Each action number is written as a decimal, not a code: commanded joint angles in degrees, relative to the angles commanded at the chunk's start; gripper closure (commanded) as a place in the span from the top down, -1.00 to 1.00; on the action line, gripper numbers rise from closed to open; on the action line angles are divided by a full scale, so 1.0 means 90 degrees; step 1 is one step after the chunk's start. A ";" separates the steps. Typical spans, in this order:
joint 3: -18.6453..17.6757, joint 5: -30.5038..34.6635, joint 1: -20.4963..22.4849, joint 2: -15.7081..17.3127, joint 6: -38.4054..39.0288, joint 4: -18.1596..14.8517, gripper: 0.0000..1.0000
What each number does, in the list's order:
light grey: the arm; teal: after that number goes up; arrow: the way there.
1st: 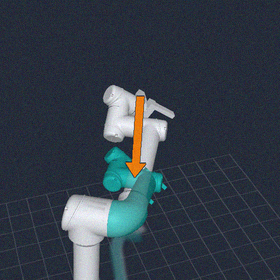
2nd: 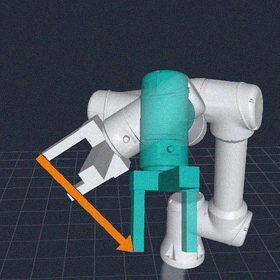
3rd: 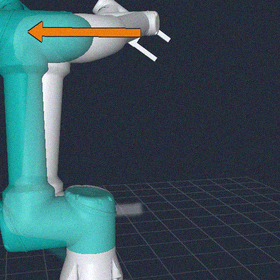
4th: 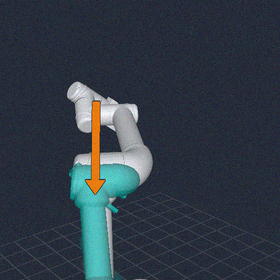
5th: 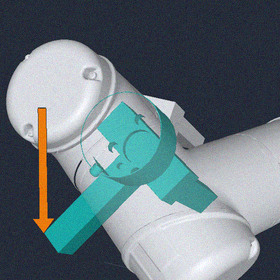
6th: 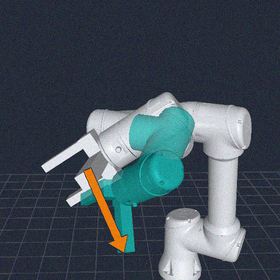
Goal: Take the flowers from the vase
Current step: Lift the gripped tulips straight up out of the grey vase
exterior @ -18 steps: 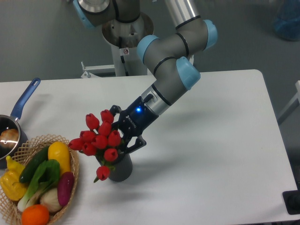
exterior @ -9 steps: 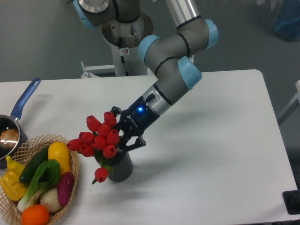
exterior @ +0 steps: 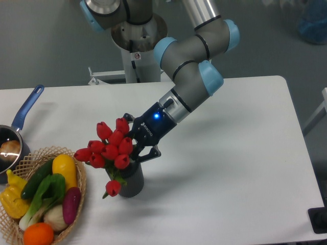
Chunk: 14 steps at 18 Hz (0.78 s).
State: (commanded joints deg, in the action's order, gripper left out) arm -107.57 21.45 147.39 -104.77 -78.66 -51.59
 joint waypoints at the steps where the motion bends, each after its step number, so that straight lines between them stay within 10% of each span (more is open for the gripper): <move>1: -0.0068 -0.0088 0.0058 0.0078 0.0000 0.0010 -0.09; 14: -0.0176 -0.0870 0.0401 0.0577 0.0635 -0.0010 -0.09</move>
State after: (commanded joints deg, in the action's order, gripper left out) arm -109.16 13.62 151.00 -99.58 -72.95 -51.68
